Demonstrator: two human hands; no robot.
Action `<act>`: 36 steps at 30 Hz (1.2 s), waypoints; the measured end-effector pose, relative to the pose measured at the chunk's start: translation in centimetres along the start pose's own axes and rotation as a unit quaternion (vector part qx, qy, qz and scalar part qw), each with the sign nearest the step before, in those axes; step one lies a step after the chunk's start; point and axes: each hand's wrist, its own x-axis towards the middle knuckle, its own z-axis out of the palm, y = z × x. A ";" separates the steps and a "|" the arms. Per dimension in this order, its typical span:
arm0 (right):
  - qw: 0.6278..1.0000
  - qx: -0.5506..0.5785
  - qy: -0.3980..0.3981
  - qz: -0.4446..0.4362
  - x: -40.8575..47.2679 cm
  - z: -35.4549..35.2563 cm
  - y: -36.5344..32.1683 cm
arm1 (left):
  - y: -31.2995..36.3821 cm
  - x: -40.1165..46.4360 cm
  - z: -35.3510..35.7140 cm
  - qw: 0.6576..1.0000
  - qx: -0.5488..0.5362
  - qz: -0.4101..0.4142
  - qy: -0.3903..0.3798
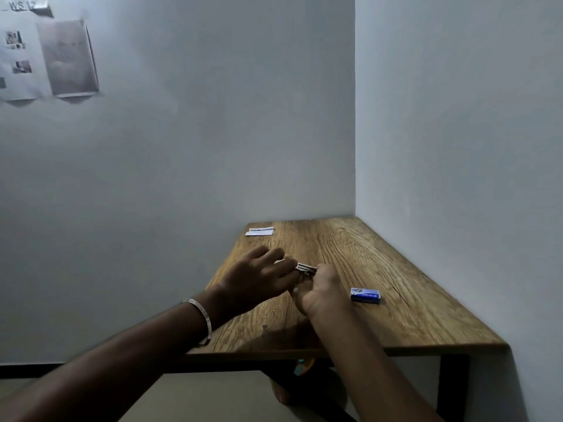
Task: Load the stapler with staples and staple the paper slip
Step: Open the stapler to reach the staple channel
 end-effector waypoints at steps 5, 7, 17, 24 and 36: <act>1.000 -0.008 -0.012 -0.013 -0.1 -0.2 -0.2 | -0.2 0.3 -0.1 1.000 0.000 -0.017 -0.001; 0.999 -0.020 -0.006 -0.027 -0.2 -0.1 -0.1 | 0.0 0.1 -0.2 1.000 -0.003 -0.024 -0.013; 0.996 -0.061 0.016 -0.056 0.3 -0.8 -0.1 | 0.9 -0.2 -1.2 0.968 -0.118 -0.137 -0.173; 0.988 -0.127 0.052 -0.068 0.6 -1.4 -0.1 | 1.3 -0.4 -1.4 0.892 -0.281 -0.248 -0.251; 0.975 -0.196 0.089 -0.058 0.7 -1.7 0.1 | 1.7 -0.8 -1.0 0.828 -0.369 -0.310 -0.286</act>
